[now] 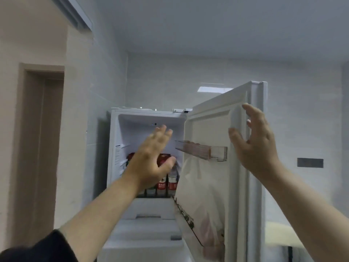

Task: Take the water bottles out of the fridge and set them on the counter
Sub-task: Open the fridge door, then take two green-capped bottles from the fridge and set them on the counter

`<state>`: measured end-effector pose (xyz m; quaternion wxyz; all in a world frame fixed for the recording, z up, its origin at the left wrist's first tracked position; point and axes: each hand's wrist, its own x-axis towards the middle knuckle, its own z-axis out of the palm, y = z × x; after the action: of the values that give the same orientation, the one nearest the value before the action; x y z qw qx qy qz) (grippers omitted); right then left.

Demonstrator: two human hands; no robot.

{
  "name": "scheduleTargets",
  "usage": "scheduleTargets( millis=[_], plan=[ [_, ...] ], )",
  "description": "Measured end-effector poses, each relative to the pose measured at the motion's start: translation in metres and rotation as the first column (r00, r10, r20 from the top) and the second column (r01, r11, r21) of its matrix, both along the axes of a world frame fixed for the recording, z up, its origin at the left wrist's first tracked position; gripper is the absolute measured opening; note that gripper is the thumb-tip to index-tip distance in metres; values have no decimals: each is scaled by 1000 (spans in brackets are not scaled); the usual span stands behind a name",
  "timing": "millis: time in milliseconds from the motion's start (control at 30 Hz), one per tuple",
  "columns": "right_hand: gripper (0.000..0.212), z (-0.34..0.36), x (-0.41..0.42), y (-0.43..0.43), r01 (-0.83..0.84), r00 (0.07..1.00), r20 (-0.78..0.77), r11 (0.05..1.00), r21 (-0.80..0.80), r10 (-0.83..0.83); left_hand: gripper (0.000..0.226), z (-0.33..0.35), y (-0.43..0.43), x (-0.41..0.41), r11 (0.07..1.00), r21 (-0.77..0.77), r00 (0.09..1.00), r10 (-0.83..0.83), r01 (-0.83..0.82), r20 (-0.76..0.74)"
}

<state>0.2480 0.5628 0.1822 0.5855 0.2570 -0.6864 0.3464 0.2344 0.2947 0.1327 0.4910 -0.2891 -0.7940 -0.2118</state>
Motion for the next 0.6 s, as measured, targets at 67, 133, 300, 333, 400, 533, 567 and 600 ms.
scheduleTargets(
  millis=[67, 133, 300, 333, 400, 533, 567, 600],
  plan=[
    [62, -16, -2, -23, -94, 991, -99, 996, 2, 94, 68, 13, -38, 18, 983, 183, 997, 42, -30, -61],
    [61, -32, -9, -47, -188, 975, -122, 982, -10, 186, 65, 17, -70, 29, 952, 303, 992, 77, -45, -96],
    [59, -61, -49, -106, -282, 959, -25, 959, -27, 282, 64, -2, -128, 16, 925, 380, 988, 78, -22, -132],
    [59, -64, -60, -117, -290, 957, 2, 956, -43, 290, 65, -6, -138, 5, 923, 384, 987, 89, -31, -134],
    [59, -67, -86, -143, -300, 951, 60, 951, -76, 304, 65, -13, -160, -23, 913, 406, 987, 96, -36, -128],
    [57, -69, -142, -190, -301, 935, 158, 946, -122, 318, 62, -17, -197, -85, 922, 386, 991, 71, -21, -116],
    [57, -69, -159, -202, -300, 932, 170, 945, -126, 319, 63, -18, -206, -103, 926, 376, 992, 65, -19, -109],
    [57, -69, -178, -215, -300, 930, 181, 945, -131, 320, 63, -18, -217, -124, 926, 377, 994, 60, -20, -93]
  ],
)
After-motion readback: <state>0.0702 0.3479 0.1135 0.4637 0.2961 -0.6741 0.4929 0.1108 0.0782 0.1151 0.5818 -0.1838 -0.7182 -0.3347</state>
